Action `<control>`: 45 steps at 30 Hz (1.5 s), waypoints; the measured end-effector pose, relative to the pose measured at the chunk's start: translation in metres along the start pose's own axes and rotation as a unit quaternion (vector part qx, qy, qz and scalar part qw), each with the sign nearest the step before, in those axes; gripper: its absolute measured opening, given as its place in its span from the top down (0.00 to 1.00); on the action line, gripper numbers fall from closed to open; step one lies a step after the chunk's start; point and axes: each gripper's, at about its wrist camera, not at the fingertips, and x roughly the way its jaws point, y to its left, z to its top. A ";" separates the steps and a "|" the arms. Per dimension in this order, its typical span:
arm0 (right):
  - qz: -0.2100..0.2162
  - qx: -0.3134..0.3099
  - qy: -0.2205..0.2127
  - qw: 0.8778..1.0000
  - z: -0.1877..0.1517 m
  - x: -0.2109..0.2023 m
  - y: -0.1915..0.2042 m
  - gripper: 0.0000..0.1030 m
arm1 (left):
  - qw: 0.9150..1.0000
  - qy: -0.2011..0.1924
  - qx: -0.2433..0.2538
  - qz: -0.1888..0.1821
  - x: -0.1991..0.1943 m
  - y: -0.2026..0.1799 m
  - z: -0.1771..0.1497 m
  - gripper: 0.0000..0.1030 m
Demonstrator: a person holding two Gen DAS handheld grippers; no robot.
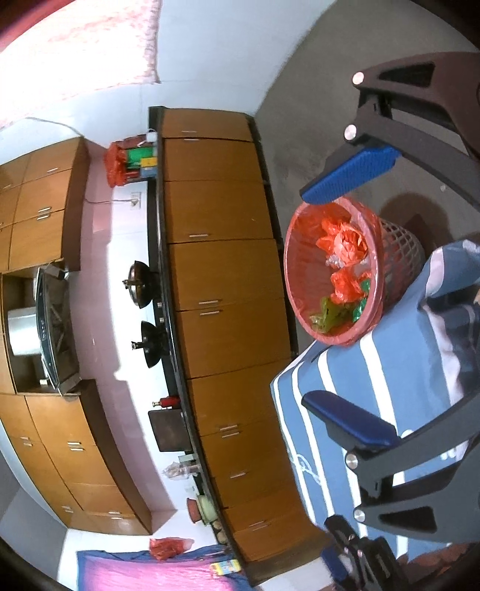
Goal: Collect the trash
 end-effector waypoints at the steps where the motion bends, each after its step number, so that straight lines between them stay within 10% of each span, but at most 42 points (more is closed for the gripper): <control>1: -0.002 -0.004 0.000 1.000 -0.002 -0.002 0.001 0.04 | 1.000 -0.003 0.004 0.003 -0.002 -0.001 -0.001 0.05; 45: -0.018 -0.025 0.010 0.999 -0.035 -0.027 0.013 0.04 | 0.999 -0.026 0.021 0.024 -0.032 0.003 -0.033 0.02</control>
